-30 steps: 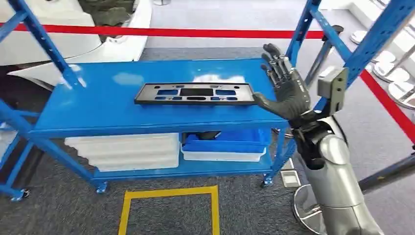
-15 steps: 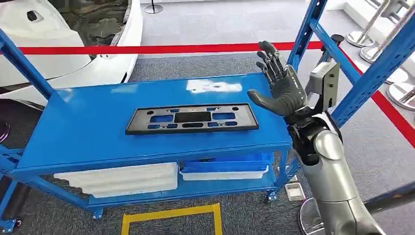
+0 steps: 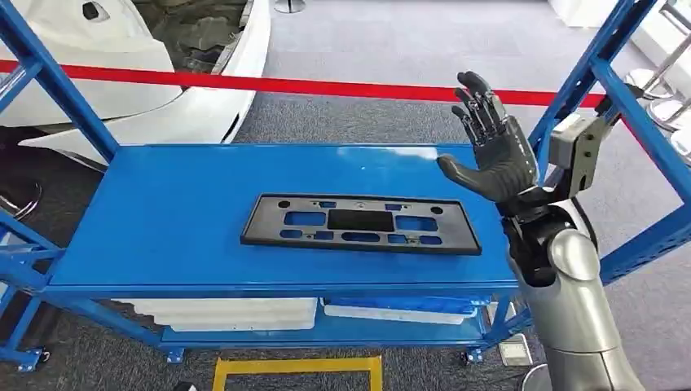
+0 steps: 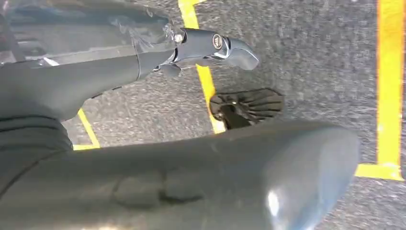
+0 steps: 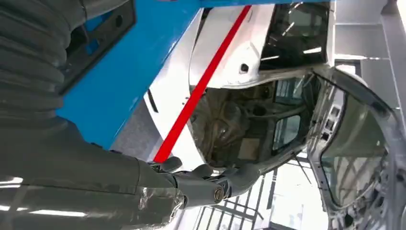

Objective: Take the parts from the cabinet and place them on the table.

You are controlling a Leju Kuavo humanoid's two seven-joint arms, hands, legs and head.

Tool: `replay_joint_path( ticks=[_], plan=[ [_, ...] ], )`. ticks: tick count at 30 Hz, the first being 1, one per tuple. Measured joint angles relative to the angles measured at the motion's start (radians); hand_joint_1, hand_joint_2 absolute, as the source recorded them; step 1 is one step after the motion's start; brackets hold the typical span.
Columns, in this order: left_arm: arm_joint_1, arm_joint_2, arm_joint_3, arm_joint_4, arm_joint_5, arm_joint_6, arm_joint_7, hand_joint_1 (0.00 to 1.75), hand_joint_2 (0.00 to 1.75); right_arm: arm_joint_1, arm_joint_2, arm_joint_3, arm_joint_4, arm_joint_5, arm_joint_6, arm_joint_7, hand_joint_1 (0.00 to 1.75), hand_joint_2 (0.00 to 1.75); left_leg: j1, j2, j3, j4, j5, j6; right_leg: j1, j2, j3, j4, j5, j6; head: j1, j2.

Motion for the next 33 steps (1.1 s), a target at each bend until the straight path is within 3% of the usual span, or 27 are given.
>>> replay_joint_path(
  ticks=[2, 3, 4, 11, 15, 17, 25, 33],
  plan=[
    [0.0, 0.0, 0.0, 0.0, 0.0, 0.0, 0.003, 0.0, 0.0, -0.003, -0.001, -0.001, 0.0, 0.001, 0.001, 0.0, 0.0, 1.75, 0.009, 0.0, -0.001, -0.013, 0.002, -0.012, 0.004, -0.002, 0.021, -0.039, -0.026, -0.007, 0.015, 0.0],
    [0.0, 0.002, 0.0, 0.0, -0.002, 0.0, 0.003, 0.0, 0.0, -0.002, 0.0, -0.002, 0.0, 0.001, 0.001, 0.0, 0.0, 1.75, -0.001, 0.001, -0.003, -0.004, -0.002, -0.003, -0.008, -0.003, 0.024, -0.051, -0.027, 0.011, 0.012, 0.0],
    [0.0, 0.002, 0.0, 0.0, -0.002, 0.0, 0.003, 0.0, 0.0, 0.001, 0.0, -0.002, 0.0, 0.001, 0.003, 0.001, 0.0, 1.75, 0.003, 0.002, 0.0, -0.01, 0.001, 0.003, -0.007, 0.0, 0.024, -0.051, -0.028, 0.014, 0.002, 0.0],
    [-0.005, 0.002, 0.0, 0.0, -0.006, 0.0, 0.001, 0.0, 0.0, 0.001, -0.001, -0.003, 0.0, 0.04, -0.002, 0.007, 0.0, 1.75, 0.0, 0.002, 0.017, -0.035, 0.002, -0.001, -0.007, -0.001, 0.028, -0.052, -0.038, 0.0, -0.023, 0.0],
    [-0.005, 0.002, 0.0, 0.0, -0.006, 0.0, 0.001, 0.0, 0.0, 0.009, -0.004, 0.007, -0.017, 0.226, -0.029, 0.09, 0.0, 1.75, 0.0, 0.002, 0.02, -0.04, 0.003, -0.006, -0.007, -0.001, 0.029, -0.052, -0.039, -0.002, -0.031, 0.0],
    [-0.005, 0.002, 0.0, 0.0, -0.005, 0.0, 0.0, 0.0, 0.0, 0.017, -0.004, 0.019, -0.029, 0.251, -0.032, 0.103, 0.0, 1.75, 0.0, 0.002, 0.02, -0.041, 0.004, -0.009, -0.007, -0.001, 0.03, -0.052, -0.039, -0.002, -0.034, 0.0],
    [-0.004, 0.002, 0.0, 0.0, -0.005, 0.001, 0.0, 0.0, 0.0, 0.022, -0.004, 0.038, -0.052, 0.266, -0.035, 0.112, 0.0, 1.75, -0.001, 0.002, 0.022, -0.042, 0.004, -0.015, -0.008, -0.002, 0.032, -0.052, -0.039, -0.002, -0.034, 0.0],
    [-0.004, 0.002, 0.0, 0.0, 0.001, 0.0, 0.0, 0.0, 0.0, 0.028, -0.009, 0.07, -0.067, 0.445, -0.008, 0.217, 0.0, 1.75, -0.005, 0.002, 0.022, -0.041, 0.004, -0.015, -0.011, -0.002, 0.034, -0.052, -0.039, -0.002, -0.032, 0.0]
  ],
)
